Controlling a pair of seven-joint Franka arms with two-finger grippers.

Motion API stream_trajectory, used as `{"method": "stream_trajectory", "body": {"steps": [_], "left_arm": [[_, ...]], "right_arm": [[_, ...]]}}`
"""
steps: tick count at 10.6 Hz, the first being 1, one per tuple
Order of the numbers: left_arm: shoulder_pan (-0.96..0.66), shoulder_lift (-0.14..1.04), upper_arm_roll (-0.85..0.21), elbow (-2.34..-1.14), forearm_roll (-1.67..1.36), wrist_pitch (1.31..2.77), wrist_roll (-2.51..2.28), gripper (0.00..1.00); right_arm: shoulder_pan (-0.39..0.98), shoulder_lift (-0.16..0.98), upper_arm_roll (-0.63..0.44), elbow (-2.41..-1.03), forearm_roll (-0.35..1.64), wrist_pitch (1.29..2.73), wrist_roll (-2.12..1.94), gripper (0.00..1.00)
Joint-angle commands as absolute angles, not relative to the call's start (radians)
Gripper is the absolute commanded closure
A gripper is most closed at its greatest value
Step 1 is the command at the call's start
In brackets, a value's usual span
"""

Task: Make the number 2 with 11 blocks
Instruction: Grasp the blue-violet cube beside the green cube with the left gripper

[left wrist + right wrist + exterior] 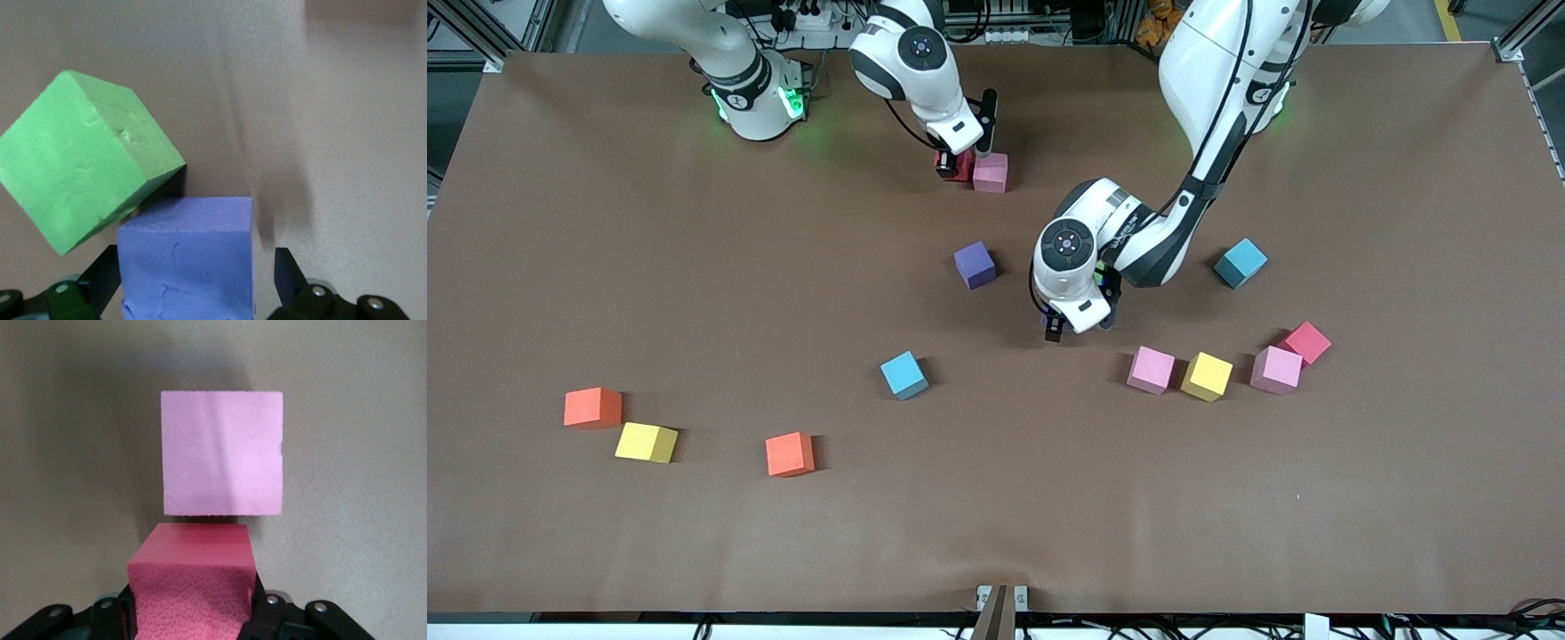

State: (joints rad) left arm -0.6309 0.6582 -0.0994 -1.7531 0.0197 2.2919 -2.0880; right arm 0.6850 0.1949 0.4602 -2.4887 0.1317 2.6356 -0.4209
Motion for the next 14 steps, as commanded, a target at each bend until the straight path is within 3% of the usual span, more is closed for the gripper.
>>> {"method": "stream_trajectory", "body": {"steps": [1,5,8,11,14], "left_arm": [[-0.626,0.66,-0.106,-1.749,0.046,2.298,-2.066,0.03],[-0.624,0.655,-0.104,-1.746,0.046,2.298,-2.054,0.33],[-0.608,0.612,-0.104,-1.749,0.046,2.289,-2.043,0.39],[-0.597,0.574,-0.106,-1.756,0.046,2.255,-2.034,0.4],[-0.58,0.485,-0.112,-1.833,0.044,2.237,-2.034,0.4]], "right_arm": [[0.696,0.227,0.453,-2.462,0.109,2.638,-0.405,1.0],[0.696,0.247,0.414,-2.445,0.064,2.638,-0.405,1.0],[0.704,0.261,0.41,-2.43,0.064,2.637,-0.403,1.0],[0.719,0.27,0.408,-2.424,0.064,2.637,-0.383,1.0],[0.719,0.276,0.408,-2.422,0.064,2.637,-0.383,1.0]]}}
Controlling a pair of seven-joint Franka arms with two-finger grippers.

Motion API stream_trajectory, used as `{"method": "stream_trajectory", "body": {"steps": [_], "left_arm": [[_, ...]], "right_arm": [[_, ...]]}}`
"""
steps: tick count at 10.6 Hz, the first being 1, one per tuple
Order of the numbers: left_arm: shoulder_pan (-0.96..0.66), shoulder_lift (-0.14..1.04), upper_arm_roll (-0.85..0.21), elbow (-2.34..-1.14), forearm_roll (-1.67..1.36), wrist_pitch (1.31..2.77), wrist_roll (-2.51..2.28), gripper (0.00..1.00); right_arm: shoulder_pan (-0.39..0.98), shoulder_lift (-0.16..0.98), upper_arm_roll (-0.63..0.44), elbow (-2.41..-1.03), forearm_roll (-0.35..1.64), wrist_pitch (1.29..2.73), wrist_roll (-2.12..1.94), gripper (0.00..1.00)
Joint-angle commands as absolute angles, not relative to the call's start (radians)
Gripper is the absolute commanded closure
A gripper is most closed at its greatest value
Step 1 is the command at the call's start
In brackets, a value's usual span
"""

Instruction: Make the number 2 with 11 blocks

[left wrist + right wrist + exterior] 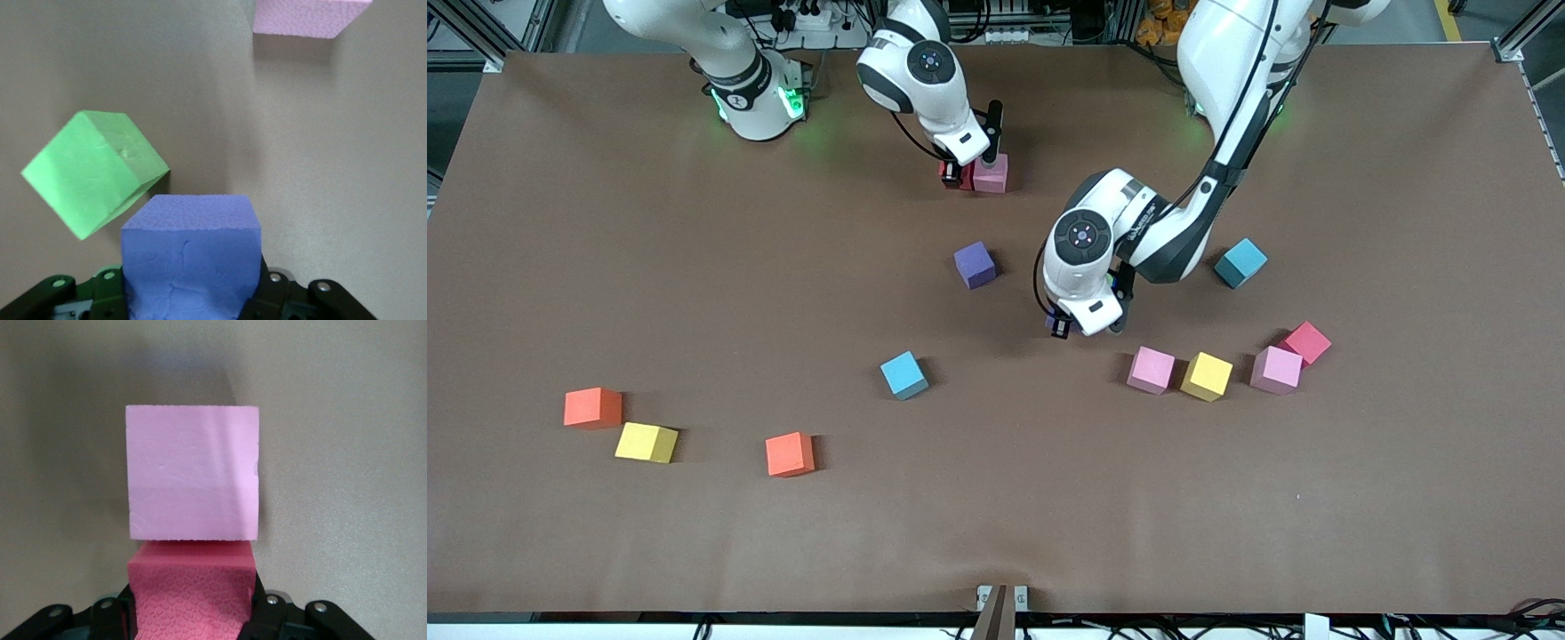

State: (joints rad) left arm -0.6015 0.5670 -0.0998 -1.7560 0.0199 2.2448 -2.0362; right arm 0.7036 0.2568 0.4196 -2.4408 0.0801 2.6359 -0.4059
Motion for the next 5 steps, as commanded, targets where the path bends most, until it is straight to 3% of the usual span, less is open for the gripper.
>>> {"method": "stream_trajectory", "body": {"steps": [1,5], "left_arm": [[-0.574,0.465,-0.113,-1.853,0.043,2.237,-2.036,0.4],[-0.537,0.382,-0.114,-1.904,0.043,2.217,-2.031,0.39]], "right_arm": [[0.719,0.279,0.407,-2.419,0.064,2.637,-0.379,1.0],[0.729,0.29,0.407,-2.408,0.063,2.637,-0.362,1.0]]}}
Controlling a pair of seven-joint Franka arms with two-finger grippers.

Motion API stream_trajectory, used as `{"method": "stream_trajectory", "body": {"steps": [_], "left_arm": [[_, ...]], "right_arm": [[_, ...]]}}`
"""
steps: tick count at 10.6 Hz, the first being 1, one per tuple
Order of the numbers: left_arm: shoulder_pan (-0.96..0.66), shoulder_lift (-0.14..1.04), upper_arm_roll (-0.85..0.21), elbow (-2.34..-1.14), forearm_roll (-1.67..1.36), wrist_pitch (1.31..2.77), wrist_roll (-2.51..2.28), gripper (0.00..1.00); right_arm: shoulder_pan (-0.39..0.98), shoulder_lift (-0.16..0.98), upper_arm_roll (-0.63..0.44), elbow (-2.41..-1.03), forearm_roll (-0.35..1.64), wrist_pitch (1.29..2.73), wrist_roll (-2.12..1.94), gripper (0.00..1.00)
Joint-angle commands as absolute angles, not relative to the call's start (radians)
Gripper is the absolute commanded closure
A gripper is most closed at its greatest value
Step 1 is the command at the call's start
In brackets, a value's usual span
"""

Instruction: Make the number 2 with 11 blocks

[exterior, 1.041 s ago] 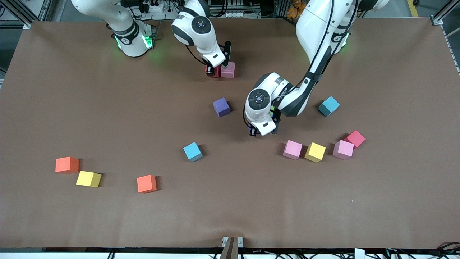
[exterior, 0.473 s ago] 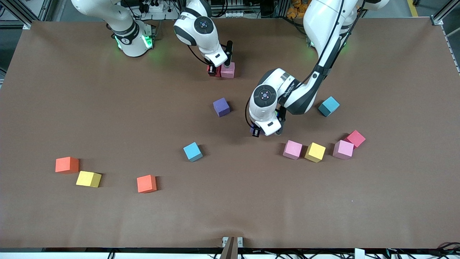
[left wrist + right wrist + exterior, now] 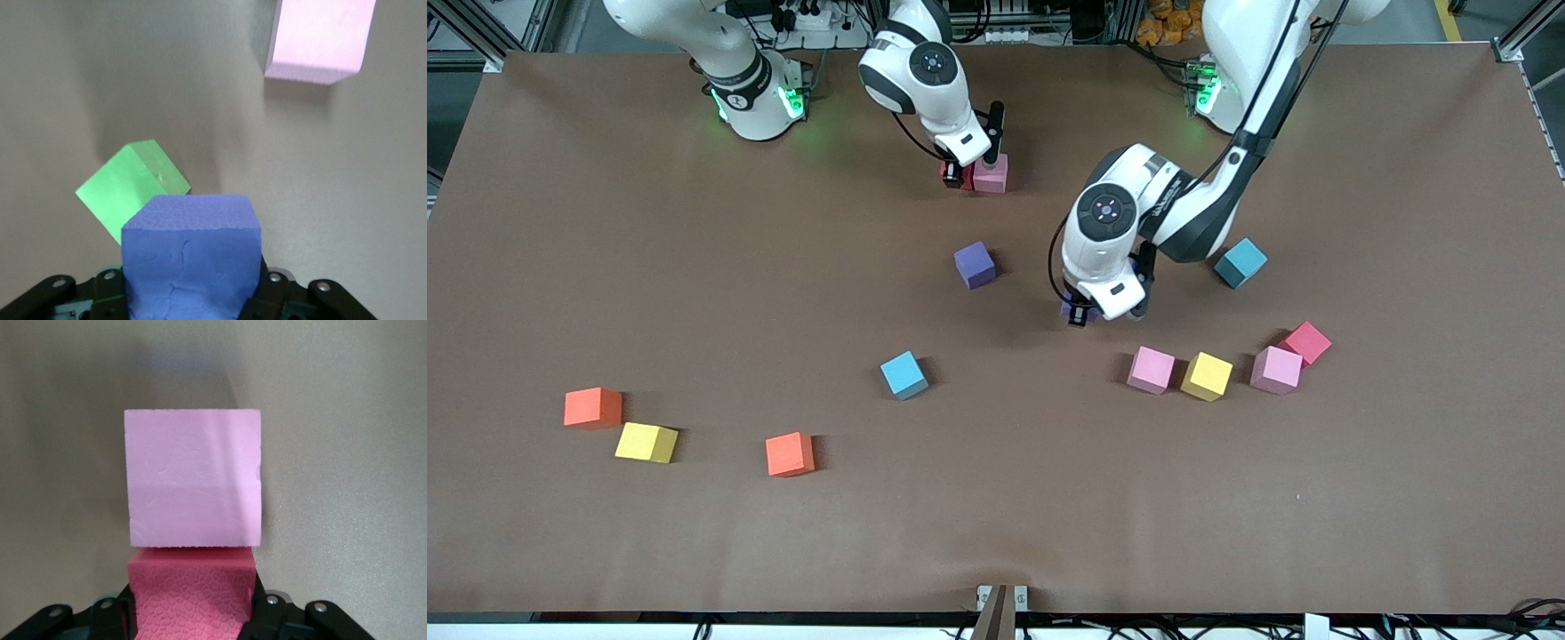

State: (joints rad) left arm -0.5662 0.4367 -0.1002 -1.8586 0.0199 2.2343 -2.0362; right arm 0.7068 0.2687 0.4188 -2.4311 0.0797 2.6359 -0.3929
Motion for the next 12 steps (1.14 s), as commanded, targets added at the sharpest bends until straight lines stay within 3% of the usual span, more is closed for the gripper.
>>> {"method": "stream_trajectory", "body": {"steps": [1,7,8,9,12], "left_arm": [[-0.523,0.368,-0.124,-1.908,0.043,2.212,-2.033,0.39],[-0.483,0.258,-0.153,-2.028,0.043,2.21,-2.034,0.38],[-0.483,0.258,-0.156,-2.029,0.038,2.21,-2.043,0.38],[-0.483,0.258,-0.17,-2.031,0.032,2.21,-2.057,0.38],[-0.483,0.256,-0.231,-2.06,0.031,2.21,-2.176,0.38]], "right_arm": [[0.73,0.291,0.407,-2.408,0.064,2.637,-0.361,1.0],[0.735,0.298,0.399,-2.398,0.063,2.637,-0.359,1.0],[0.735,0.298,0.399,-2.396,0.063,2.637,-0.35,0.71],[0.735,0.298,0.396,-2.396,0.063,2.637,-0.336,0.02],[0.738,0.298,0.394,-2.396,0.061,2.637,-0.334,0.0]]}}
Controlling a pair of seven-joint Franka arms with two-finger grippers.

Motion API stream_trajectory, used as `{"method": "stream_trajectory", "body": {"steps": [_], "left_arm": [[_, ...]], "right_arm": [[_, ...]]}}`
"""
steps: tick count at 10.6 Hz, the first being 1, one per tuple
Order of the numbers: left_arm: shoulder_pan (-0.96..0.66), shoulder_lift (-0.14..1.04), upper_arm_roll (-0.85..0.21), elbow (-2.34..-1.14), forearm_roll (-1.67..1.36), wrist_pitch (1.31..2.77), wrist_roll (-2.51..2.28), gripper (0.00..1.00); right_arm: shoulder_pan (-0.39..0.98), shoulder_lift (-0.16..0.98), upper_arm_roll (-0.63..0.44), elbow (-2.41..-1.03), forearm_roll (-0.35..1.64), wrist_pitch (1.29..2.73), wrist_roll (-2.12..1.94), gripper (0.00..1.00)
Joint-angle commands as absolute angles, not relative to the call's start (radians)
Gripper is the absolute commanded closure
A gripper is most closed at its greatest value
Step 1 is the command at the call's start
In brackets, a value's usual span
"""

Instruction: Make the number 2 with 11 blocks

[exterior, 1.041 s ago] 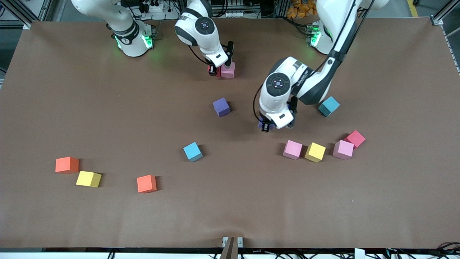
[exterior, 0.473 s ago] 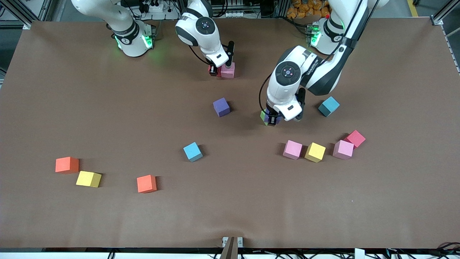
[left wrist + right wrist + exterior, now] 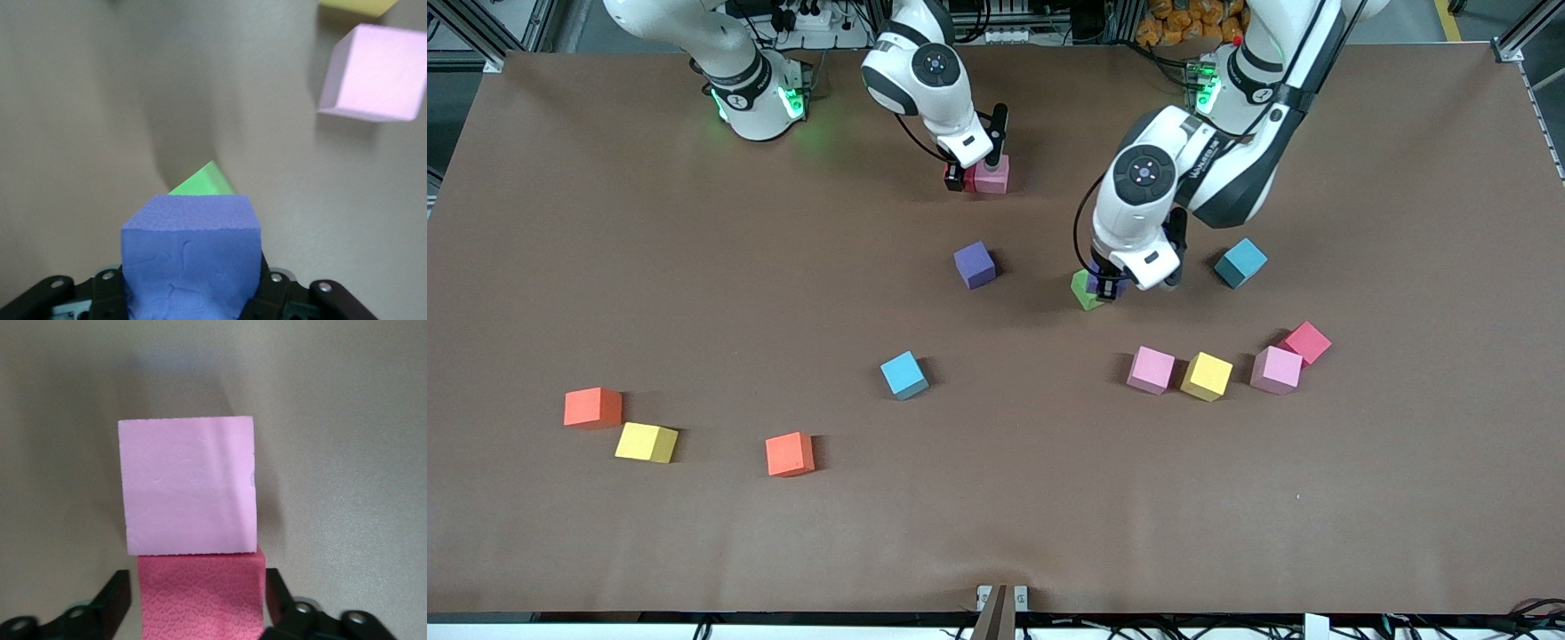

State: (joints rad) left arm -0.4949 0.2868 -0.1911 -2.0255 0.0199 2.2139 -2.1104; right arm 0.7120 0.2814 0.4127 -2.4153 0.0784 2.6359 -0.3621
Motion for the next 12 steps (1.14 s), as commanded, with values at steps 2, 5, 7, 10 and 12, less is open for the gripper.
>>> {"method": "stream_trajectory", "body": {"steps": [2,5,7,10,12], "left_arm": [[-0.483,0.255,-0.271,-2.071,0.031,2.21,-2.25,0.38],[-0.453,0.238,-0.337,-2.098,0.029,2.21,-2.336,0.38],[-0.44,0.221,-0.373,-2.147,0.029,2.21,-2.364,0.37],[-0.371,0.206,-0.457,-2.181,0.029,2.212,-2.373,0.38],[-0.345,0.202,-0.497,-2.191,-0.026,2.22,-2.378,0.38]], "right_arm": [[0.736,0.293,0.391,-2.395,0.06,2.637,-0.334,0.0],[0.73,0.256,0.377,-2.379,0.061,2.603,-0.331,0.0],[0.729,0.236,0.371,-2.365,0.061,2.556,-0.33,0.0],[0.726,0.206,0.371,-2.349,0.064,2.501,-0.33,0.0],[0.723,0.181,0.373,-2.339,0.072,2.465,-0.319,0.0]]}}
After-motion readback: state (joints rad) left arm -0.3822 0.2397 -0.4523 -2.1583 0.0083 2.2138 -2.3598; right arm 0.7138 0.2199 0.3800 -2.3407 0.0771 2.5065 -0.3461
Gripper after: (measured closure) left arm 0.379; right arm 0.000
